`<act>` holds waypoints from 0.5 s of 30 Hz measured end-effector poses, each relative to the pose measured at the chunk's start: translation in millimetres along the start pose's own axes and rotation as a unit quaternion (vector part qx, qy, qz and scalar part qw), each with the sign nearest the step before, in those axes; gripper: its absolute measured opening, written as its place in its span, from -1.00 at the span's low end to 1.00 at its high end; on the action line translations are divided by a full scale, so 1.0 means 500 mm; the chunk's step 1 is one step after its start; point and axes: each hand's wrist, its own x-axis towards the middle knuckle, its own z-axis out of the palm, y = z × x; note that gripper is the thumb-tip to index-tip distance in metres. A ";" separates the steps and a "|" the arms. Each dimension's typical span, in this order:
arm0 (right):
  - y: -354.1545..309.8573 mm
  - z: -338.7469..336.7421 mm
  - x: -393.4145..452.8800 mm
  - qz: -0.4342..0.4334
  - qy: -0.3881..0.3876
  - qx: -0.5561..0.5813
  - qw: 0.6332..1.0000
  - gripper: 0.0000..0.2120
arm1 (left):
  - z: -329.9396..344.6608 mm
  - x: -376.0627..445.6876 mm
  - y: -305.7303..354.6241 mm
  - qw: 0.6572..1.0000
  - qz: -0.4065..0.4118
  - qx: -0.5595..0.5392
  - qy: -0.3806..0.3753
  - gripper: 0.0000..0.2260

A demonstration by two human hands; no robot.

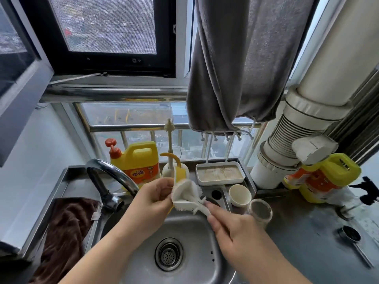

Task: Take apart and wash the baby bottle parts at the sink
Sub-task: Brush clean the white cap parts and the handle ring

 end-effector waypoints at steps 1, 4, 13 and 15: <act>0.003 -0.002 0.008 -0.004 0.008 0.000 1.000 -0.56 | 0.000 0.000 -0.002 1.000 0.000 0.000 0.000 -0.83; 0.030 -0.013 0.073 0.019 0.051 0.008 0.998 -0.65 | 0.007 0.001 -0.003 1.000 -0.004 -0.024 0.002 -0.81; 0.039 0.017 0.017 -0.024 0.050 -0.020 0.998 -0.59 | -0.016 0.015 0.005 0.980 -0.093 -0.175 0.024 -0.75; 0.038 0.009 0.046 -0.027 0.069 0.007 0.997 -0.64 | -0.011 0.020 0.011 0.978 -0.095 -0.185 0.010 -0.71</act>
